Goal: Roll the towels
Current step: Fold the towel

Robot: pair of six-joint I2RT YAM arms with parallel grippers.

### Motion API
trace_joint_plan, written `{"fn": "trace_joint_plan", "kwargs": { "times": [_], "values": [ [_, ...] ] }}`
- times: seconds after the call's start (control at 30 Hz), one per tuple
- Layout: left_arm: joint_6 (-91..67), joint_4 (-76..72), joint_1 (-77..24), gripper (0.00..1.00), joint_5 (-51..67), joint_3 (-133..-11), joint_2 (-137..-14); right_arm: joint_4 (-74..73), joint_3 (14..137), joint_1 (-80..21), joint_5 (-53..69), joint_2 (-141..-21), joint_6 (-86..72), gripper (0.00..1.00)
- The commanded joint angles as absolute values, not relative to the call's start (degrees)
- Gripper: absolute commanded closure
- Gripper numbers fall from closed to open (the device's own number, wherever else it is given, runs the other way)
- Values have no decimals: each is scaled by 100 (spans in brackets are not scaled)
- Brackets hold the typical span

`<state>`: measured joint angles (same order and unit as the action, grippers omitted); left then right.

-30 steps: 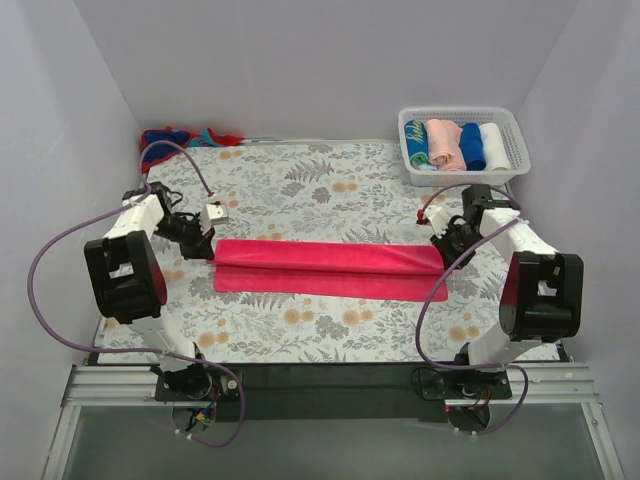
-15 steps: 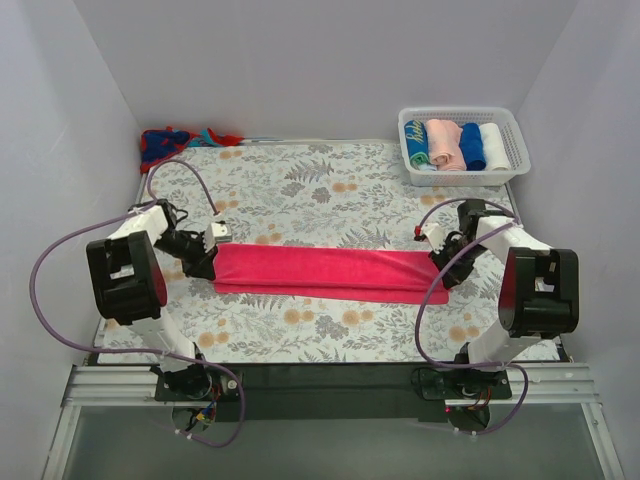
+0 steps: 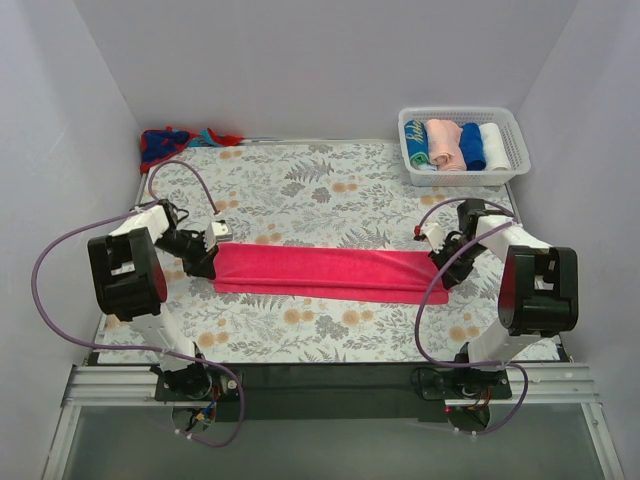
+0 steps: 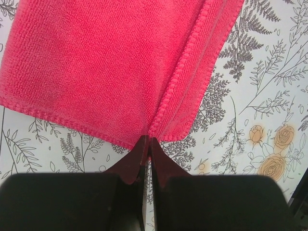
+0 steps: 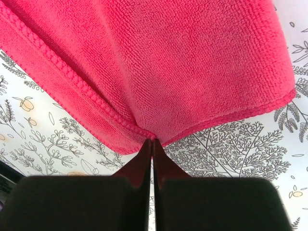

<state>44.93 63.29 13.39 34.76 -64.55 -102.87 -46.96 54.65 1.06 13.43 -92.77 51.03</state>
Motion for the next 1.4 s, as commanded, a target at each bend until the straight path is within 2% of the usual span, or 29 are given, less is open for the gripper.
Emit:
{"fn": "trace_joint_plan", "kwargs": {
  "times": [0.0,0.33,0.6,0.63,0.67,0.7,0.73,0.8,0.83,0.97,1.07,1.13,1.23,1.37],
  "values": [
    [4579,6424,1389,100,3331,-6714,-10108,-4973,5704,105,1283,-8974,5229,99],
    [4852,6899,1635,100,3366,-7110,-10046,-5599,5476,114,1459,-8095,5502,99],
    [4703,6671,1609,100,3419,-7005,-10169,-5186,5256,88,1529,-8674,5291,99],
    [4676,6610,1591,99,3428,-6987,-10169,-5168,5273,88,1529,-8718,5274,96],
    [4624,6592,1582,85,3428,-6979,-10169,-5177,5369,88,1529,-8771,5256,89],
    [4606,6601,1573,79,3454,-6979,-10125,-5194,5422,88,1529,-8806,5230,70],
    [4658,6653,1573,76,3532,-6996,-10108,-5238,5475,79,1529,-8807,5229,62],
    [4728,6855,1582,68,3612,-7014,-9959,-5282,5624,88,1494,-8676,5256,50],
    [4842,7003,1582,66,3638,-7022,-9871,-5343,5677,88,1468,-8631,5273,49],
    [5019,7198,1582,63,3647,-7048,-9528,-5686,6046,88,1703,-8420,5274,50],
    [4652,7163,1573,70,4006,-7346,-9606,-5792,6345,62,2073,-8437,5002,55],
    [4326,7067,1486,75,4069,-7453,-9746,-5775,6433,9,2101,-8630,4844,62],
    [3991,6813,1302,78,3929,-7313,-9905,-5705,6399,-377,2066,-8938,4659,71],
    [3719,6330,1117,79,3858,-6830,-9765,-5327,6092,-606,1811,-9105,4500,72]
  ]
}}
